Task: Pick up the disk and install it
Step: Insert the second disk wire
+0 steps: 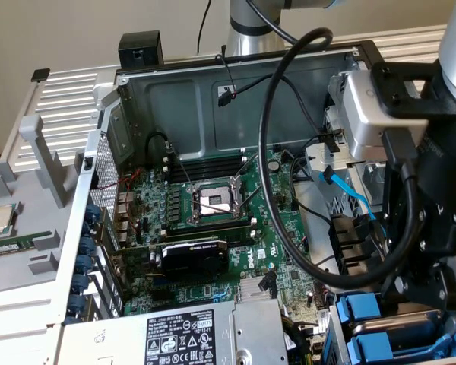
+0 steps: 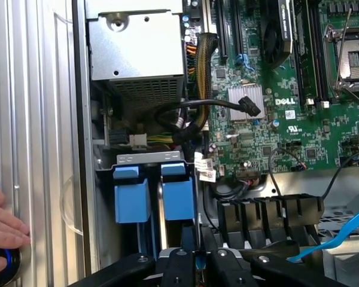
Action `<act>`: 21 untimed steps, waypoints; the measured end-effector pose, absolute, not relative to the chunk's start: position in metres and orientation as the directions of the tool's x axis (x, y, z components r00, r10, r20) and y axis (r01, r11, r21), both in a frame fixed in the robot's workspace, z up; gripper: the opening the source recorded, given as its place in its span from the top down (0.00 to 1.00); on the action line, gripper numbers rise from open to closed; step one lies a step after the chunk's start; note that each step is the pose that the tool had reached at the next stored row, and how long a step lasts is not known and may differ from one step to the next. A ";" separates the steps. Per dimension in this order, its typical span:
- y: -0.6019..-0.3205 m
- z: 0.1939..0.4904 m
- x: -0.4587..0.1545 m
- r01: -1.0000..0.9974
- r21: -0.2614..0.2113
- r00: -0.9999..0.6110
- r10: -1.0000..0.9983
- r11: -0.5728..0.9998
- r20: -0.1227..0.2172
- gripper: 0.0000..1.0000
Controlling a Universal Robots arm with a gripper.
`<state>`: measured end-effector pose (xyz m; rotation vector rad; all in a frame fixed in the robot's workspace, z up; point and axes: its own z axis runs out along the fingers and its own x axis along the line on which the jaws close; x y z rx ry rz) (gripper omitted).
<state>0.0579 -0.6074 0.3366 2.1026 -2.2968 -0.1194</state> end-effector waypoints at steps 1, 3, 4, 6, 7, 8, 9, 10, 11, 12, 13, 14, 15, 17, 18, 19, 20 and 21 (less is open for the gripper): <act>-0.607 0.337 0.058 -0.994 0.074 -0.089 -0.995 0.087 -0.033 0.82; -0.607 0.339 0.058 -0.993 0.074 -0.090 -0.995 0.087 -0.032 0.76; -0.608 0.339 0.058 -0.993 0.074 -0.090 -0.995 0.087 -0.032 0.69; -0.608 0.341 0.058 -0.993 0.074 -0.090 -0.995 0.087 -0.032 0.69; -0.608 0.342 0.058 -0.993 0.074 -0.090 -0.995 0.087 -0.032 0.69; -0.608 0.343 0.058 -0.993 0.073 -0.090 -0.995 0.087 -0.033 0.69; -0.608 0.346 0.058 -0.993 0.073 -0.090 -0.995 0.087 -0.033 0.69; -0.608 0.348 0.058 -0.993 0.073 -0.090 -0.995 0.088 -0.032 0.69; -0.608 0.352 0.058 -0.993 0.073 -0.091 -0.995 0.088 -0.032 0.69; -0.607 0.357 0.058 -0.993 0.073 -0.091 -0.995 0.088 -0.032 0.69; -0.608 0.362 0.058 -0.993 0.073 -0.091 -0.995 0.089 -0.033 0.69; -0.608 0.366 0.058 -0.993 0.073 -0.091 -0.995 0.089 -0.032 0.69; -0.607 0.370 0.058 -0.993 0.073 -0.092 -0.995 0.089 -0.033 0.69; -0.607 0.379 0.059 -0.993 0.072 -0.092 -0.995 0.089 -0.033 0.69; -0.607 0.383 0.060 -0.993 0.072 -0.092 -0.995 0.089 -0.033 0.69; -0.608 0.385 0.061 -0.993 0.072 -0.092 -0.995 0.089 -0.033 0.69; -0.608 0.388 0.063 -0.993 0.072 -0.092 -0.995 0.089 -0.033 0.69; -0.608 0.389 0.064 -0.993 0.071 -0.092 -0.995 0.089 -0.033 0.69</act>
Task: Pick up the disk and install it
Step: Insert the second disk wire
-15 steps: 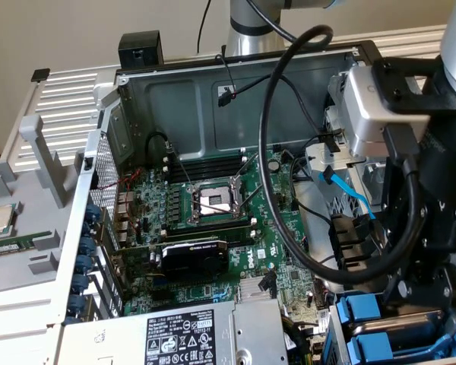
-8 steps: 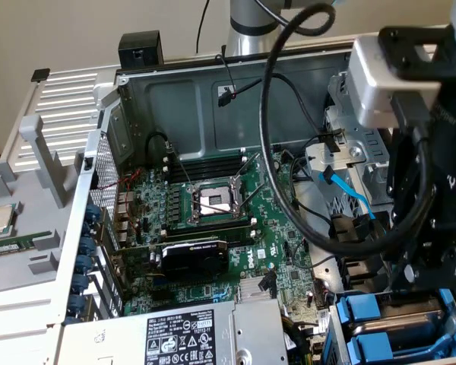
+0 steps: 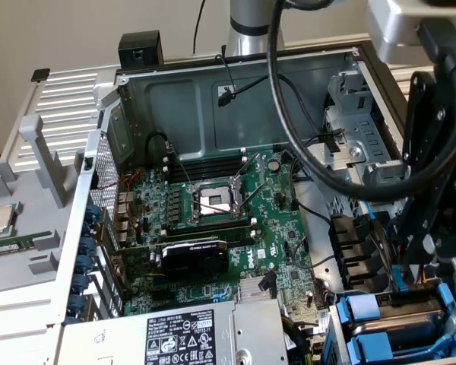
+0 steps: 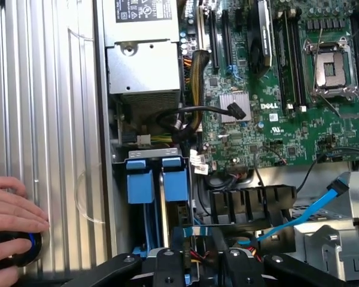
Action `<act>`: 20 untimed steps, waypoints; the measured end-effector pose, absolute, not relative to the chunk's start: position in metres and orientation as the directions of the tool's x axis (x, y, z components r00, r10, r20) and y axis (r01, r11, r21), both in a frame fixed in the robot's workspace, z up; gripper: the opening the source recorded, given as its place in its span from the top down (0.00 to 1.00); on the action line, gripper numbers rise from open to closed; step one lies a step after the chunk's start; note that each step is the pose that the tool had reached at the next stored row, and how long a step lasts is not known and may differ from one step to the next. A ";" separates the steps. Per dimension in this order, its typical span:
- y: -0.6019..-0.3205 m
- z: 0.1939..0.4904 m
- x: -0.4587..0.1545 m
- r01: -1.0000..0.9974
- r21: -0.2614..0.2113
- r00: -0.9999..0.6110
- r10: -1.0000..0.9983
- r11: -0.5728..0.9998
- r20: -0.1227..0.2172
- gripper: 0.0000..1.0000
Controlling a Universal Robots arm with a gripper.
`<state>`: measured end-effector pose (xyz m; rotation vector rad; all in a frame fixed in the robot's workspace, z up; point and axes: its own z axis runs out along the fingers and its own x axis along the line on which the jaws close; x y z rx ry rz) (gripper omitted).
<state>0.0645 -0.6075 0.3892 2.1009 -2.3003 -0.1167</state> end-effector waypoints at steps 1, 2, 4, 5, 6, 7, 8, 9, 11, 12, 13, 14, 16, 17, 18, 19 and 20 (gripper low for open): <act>-0.608 0.390 0.066 -0.993 0.071 -0.092 -0.995 0.089 -0.033 0.69; -0.607 0.391 0.068 -0.993 0.071 -0.092 -0.995 0.089 -0.033 0.69; -0.607 0.393 0.074 -0.994 0.071 -0.091 -0.995 0.089 -0.033 0.69; -0.607 0.393 0.076 -0.994 0.071 -0.092 -0.995 0.089 -0.033 0.69; -0.607 0.393 0.078 -0.994 0.071 -0.091 -0.995 0.089 -0.033 0.69; -0.607 0.393 0.079 -0.994 0.070 -0.092 -0.995 0.089 -0.033 0.69; -0.607 0.393 0.081 -0.994 0.070 -0.092 -0.995 0.089 -0.033 0.69; -0.607 0.393 0.082 -0.994 0.070 -0.092 -0.995 0.089 -0.033 0.69; -0.607 0.393 0.082 -0.994 0.071 -0.091 -0.995 0.089 -0.033 0.69; -0.607 0.393 0.082 -0.994 0.071 -0.091 -0.995 0.089 -0.033 0.69; -0.607 0.393 0.082 -0.994 0.071 -0.091 -0.995 0.089 -0.033 0.69; -0.607 0.393 0.082 -0.994 0.071 -0.091 -0.995 0.089 -0.033 0.69; -0.607 0.393 0.082 -0.994 0.071 -0.091 -0.995 0.088 -0.033 0.69; -0.607 0.393 0.082 -0.994 0.071 -0.091 -0.995 0.089 -0.033 0.69; -0.607 0.393 0.082 -0.994 0.071 -0.091 -0.995 0.088 -0.033 0.69; -0.607 0.393 0.082 -0.994 0.071 -0.091 -0.995 0.088 -0.033 0.69; -0.607 0.393 0.082 -0.994 0.071 -0.091 -0.995 0.088 -0.033 0.69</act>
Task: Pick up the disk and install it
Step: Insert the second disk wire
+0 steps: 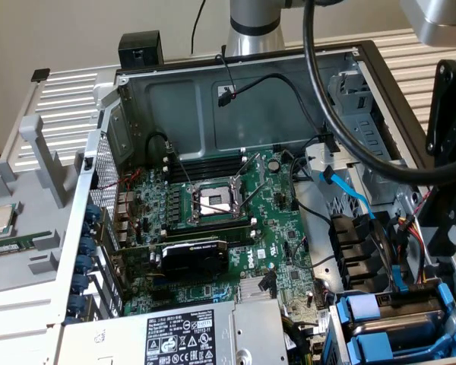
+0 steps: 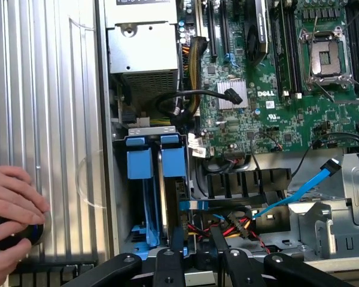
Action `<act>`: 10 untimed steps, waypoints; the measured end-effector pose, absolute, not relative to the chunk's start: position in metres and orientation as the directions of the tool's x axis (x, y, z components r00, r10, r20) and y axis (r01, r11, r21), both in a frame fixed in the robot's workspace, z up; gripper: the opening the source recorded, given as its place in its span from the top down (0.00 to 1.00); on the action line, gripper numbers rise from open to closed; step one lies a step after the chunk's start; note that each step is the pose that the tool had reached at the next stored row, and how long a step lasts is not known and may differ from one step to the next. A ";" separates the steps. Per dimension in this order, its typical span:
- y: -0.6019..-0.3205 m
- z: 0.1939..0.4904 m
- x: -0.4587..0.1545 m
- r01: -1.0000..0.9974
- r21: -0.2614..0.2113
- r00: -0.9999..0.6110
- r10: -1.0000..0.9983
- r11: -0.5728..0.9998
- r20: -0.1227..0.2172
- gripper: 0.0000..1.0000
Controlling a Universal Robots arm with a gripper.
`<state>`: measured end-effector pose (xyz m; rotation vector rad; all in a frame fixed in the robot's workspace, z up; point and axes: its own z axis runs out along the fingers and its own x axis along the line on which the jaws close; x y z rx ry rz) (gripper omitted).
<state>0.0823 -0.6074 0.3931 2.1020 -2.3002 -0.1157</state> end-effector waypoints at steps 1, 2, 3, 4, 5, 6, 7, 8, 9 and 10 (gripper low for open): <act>-0.607 0.393 0.082 -0.994 0.071 -0.091 -0.995 0.088 -0.033 0.69; -0.607 0.393 0.082 -0.994 0.071 -0.091 -0.995 0.088 -0.033 0.69; -0.607 0.393 0.082 -0.994 0.071 -0.091 -0.995 0.088 -0.033 0.69; -0.607 0.393 0.082 -0.994 0.071 -0.091 -0.995 0.088 -0.033 0.71; -0.607 0.393 0.082 -0.994 0.071 -0.091 -0.995 0.088 -0.033 0.71; -0.607 0.393 0.082 -0.994 0.071 -0.091 -0.995 0.088 -0.033 0.78; -0.607 0.393 0.082 -0.994 0.071 -0.091 -0.995 0.088 -0.033 0.84; -0.607 0.393 0.082 -0.994 0.071 -0.091 -0.995 0.088 -0.033 0.84; -0.607 0.393 0.082 -0.994 0.071 -0.091 -0.995 0.088 -0.033 0.89; -0.607 0.393 0.082 -0.994 0.071 -0.091 -0.995 0.088 -0.033 0.89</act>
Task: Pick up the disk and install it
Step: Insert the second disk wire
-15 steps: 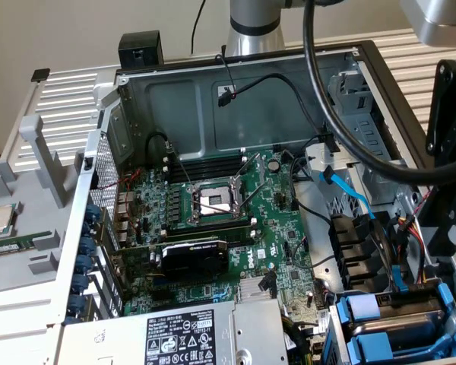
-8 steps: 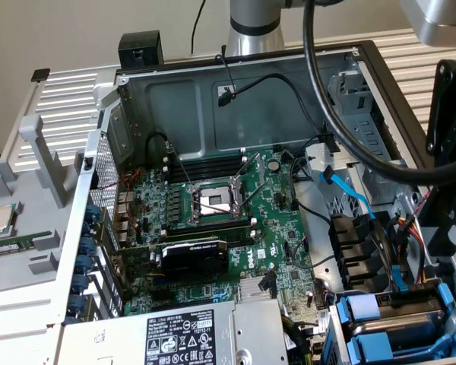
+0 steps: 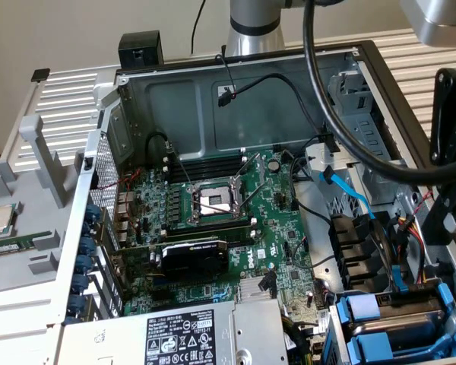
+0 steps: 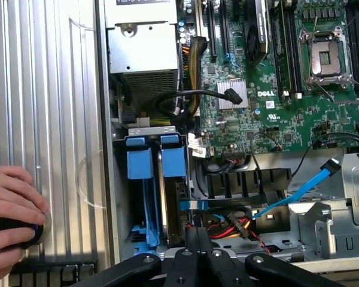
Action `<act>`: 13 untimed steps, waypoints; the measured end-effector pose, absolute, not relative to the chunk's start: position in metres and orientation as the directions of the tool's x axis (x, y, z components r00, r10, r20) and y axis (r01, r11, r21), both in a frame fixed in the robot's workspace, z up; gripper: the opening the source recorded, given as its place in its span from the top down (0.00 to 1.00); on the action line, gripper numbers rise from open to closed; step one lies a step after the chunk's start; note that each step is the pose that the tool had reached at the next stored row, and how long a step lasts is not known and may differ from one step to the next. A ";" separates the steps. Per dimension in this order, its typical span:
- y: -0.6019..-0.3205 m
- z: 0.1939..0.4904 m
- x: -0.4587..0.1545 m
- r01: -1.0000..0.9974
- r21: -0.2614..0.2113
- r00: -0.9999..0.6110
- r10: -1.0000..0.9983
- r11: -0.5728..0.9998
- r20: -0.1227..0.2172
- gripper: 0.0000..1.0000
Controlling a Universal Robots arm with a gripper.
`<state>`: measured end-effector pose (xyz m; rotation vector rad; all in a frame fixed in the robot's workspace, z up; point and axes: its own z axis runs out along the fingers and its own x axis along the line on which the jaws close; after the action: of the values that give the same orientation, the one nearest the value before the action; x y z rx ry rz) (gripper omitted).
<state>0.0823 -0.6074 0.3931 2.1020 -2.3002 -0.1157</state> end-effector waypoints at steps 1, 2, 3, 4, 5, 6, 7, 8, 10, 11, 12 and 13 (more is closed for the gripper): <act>-0.607 0.393 0.082 -0.994 0.071 -0.091 -0.995 0.088 -0.033 0.89; -0.607 0.393 0.082 -0.994 0.070 -0.088 -0.996 0.085 -0.033 0.89; -0.607 0.393 0.082 -0.995 0.070 -0.073 -0.997 0.070 -0.033 0.89; -0.607 0.393 0.082 -0.997 0.070 -0.037 -0.999 0.035 -0.033 0.89; -0.607 0.393 0.082 -0.997 0.070 -0.018 -0.999 0.016 -0.033 0.89; -0.607 0.393 0.082 -0.998 0.070 -0.001 -0.999 -0.002 -0.033 0.89; -0.607 0.393 0.082 -0.997 0.070 0.017 -0.999 -0.020 -0.033 0.89; -0.607 0.393 0.082 -0.997 0.069 0.035 -0.999 -0.038 -0.033 0.89; -0.607 0.392 0.082 -0.995 0.069 0.073 -0.997 -0.075 -0.033 0.89; -0.607 0.392 0.082 -0.993 0.068 0.091 -0.995 -0.093 -0.033 0.89; -0.607 0.392 0.082 -0.992 0.067 0.109 -0.994 -0.111 -0.033 0.89; -0.607 0.392 0.082 -0.989 0.065 0.127 -0.991 -0.129 -0.032 0.89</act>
<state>0.0821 -0.6074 0.3919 2.3379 -2.0544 -0.1049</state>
